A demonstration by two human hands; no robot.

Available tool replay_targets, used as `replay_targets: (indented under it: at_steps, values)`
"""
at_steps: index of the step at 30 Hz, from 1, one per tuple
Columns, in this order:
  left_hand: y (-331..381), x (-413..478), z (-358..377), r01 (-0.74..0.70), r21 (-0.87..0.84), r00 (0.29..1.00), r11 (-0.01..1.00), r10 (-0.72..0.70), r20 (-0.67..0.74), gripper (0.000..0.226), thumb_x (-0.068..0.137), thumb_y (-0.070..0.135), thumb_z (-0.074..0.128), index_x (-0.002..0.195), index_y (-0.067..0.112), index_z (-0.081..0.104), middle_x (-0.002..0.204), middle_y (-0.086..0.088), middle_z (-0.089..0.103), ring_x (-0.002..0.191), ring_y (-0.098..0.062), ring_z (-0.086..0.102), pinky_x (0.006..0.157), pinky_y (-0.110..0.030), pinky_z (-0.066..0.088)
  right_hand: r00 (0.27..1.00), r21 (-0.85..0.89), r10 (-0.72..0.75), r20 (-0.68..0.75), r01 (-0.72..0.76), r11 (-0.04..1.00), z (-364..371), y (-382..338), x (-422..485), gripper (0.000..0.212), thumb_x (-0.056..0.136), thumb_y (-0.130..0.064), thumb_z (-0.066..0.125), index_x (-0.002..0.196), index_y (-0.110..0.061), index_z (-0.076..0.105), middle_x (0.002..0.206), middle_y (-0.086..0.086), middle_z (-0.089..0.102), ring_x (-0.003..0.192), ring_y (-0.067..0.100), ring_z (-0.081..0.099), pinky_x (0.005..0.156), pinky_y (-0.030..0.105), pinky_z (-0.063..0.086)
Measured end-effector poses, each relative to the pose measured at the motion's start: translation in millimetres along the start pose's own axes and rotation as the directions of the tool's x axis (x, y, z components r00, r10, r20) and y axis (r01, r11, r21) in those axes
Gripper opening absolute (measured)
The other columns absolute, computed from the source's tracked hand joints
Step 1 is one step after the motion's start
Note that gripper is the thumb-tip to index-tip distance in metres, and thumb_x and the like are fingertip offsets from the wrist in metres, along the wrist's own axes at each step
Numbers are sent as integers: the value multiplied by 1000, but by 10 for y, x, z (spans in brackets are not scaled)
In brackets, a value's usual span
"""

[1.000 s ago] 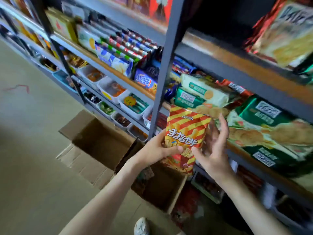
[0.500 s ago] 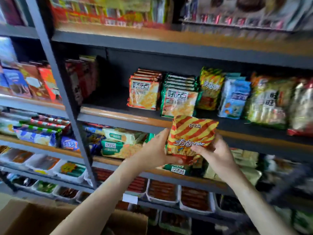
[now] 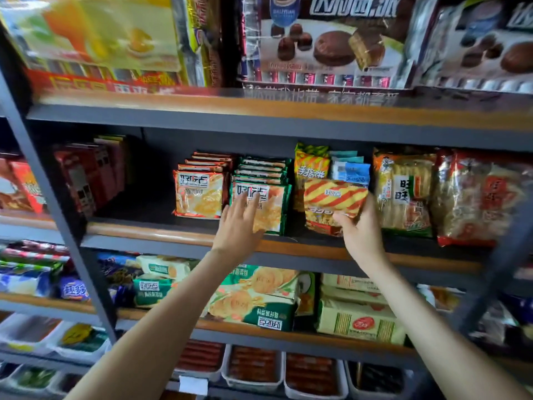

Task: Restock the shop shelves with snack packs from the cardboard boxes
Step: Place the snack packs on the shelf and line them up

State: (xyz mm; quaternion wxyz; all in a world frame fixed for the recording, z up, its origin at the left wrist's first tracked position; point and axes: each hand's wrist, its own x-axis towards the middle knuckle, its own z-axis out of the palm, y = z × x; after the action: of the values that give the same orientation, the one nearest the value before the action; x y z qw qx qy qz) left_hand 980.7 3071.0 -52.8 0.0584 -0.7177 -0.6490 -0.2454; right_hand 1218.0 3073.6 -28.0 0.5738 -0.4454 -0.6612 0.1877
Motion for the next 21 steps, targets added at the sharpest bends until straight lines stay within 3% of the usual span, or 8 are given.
replay_targets:
  at_steps: [3, 9, 12, 13, 15, 16, 18, 21]
  values:
    - [-112, 161, 29, -12, 65, 998, 998, 8, 59, 79, 98, 34, 52, 154, 29, -3, 162, -7, -8, 149, -24, -5, 121, -42, 4, 984, -52, 170, 53, -168, 985, 101, 152, 313, 47, 94, -8, 57, 135, -14, 36, 115, -5, 54, 106, 13, 51, 87, 26, 39]
    - [-211, 453, 99, -108, 276, 992, 955, 85, 96, 88, 94, 43, 56, 153, 32, -10, 160, -10, -18, 148, -29, -12, 121, -47, 1, 969, -216, 215, 120, -186, 958, 423, 551, 809, 60, 93, -18, 61, 141, -12, 27, 140, 10, 48, 128, 29, 47, 105, 43, 38]
    - [-254, 518, 152, -146, 359, 989, 922, 130, 69, 93, 93, 49, 55, 152, 32, -14, 159, -14, -21, 147, -32, -17, 117, -46, -9, 984, -395, 103, 145, -38, 918, 498, 655, 925, 92, 86, -18, 70, 152, -15, 6, 156, 14, 23, 140, 31, 32, 109, 44, 33]
    - [-270, 536, 168, -156, 364, 988, 918, 142, 65, 94, 92, 48, 56, 150, 31, -17, 158, -13, -23, 146, -32, -19, 115, -44, -12, 986, -494, 11, 169, 74, 866, 498, 695, 928, 104, 83, -21, 74, 153, -17, -4, 160, 15, 11, 144, 32, 20, 113, 45, 26]
    - [-295, 567, 195, -173, 379, 985, 909, 158, 71, 97, 93, 48, 56, 144, 31, -25, 155, -11, -29, 143, -30, -25, 113, -42, -16, 940, -687, -136, 314, 324, 651, 474, 762, 913, 119, 79, -36, 75, 150, -25, -20, 159, 14, -15, 147, 33, -9, 116, 46, -6]
    - [-303, 579, 205, -177, 378, 984, 909, 161, 73, 98, 93, 47, 56, 142, 32, -27, 152, -10, -32, 141, -28, -29, 112, -41, -17, 909, -734, -135, 394, 399, 549, 463, 782, 910, 122, 79, -44, 73, 147, -29, -27, 155, 11, -29, 144, 32, -23, 111, 45, -22]
    - [-323, 604, 224, -183, 365, 983, 913, 166, 78, 98, 94, 46, 56, 141, 33, -29, 148, -7, -35, 136, -26, -33, 112, -41, -18, 873, -771, -100, 477, 470, 430, 473, 824, 919, 122, 79, -54, 69, 143, -31, -32, 145, 4, -46, 135, 27, -41, 99, 42, -39]
    - [-348, 611, 245, -189, 361, 982, 913, 170, 84, 98, 94, 46, 56, 140, 34, -30, 152, -8, -32, 137, -25, -33, 113, -40, -17, 865, -787, -20, 502, 466, 404, 501, 843, 997, 121, 82, -54, 66, 139, -30, -37, 142, 2, -49, 132, 26, -45, 99, 42, -36]
